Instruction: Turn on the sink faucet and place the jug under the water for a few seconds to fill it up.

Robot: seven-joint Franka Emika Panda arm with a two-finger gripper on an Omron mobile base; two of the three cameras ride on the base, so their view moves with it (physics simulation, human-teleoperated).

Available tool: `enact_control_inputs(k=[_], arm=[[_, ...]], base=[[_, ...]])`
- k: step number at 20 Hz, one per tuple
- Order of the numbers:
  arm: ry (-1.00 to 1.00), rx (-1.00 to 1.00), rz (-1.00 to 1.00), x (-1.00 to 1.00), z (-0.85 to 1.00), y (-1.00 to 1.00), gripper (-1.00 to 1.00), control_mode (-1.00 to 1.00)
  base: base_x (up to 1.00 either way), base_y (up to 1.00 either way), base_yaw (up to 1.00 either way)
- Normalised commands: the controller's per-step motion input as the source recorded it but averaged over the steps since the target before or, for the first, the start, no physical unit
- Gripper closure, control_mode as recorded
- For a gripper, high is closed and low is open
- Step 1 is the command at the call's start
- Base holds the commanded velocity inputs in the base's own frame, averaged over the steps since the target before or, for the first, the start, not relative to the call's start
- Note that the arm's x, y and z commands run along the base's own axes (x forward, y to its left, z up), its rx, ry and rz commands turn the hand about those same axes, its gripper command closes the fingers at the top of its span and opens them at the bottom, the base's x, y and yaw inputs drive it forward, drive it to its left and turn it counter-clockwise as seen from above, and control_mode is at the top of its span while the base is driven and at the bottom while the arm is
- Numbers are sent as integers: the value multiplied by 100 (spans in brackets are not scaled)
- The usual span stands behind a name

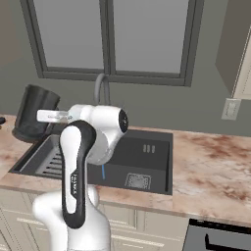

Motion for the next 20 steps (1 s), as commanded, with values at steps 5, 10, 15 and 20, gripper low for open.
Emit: enact_control_inputs(k=[5, 10, 15, 20], arm=[[0, 0, 12, 0, -28, -100, 100, -100], [0, -2, 9, 2, -48, -100, 100, -100], [0, -16, 3, 1, -37, -98, 100, -100], [3, -30, 0, 26, -25, -75, 100, -100]], base=[[0, 0, 0], [0, 0, 0], [0, 0, 0], [0, 0, 0]])
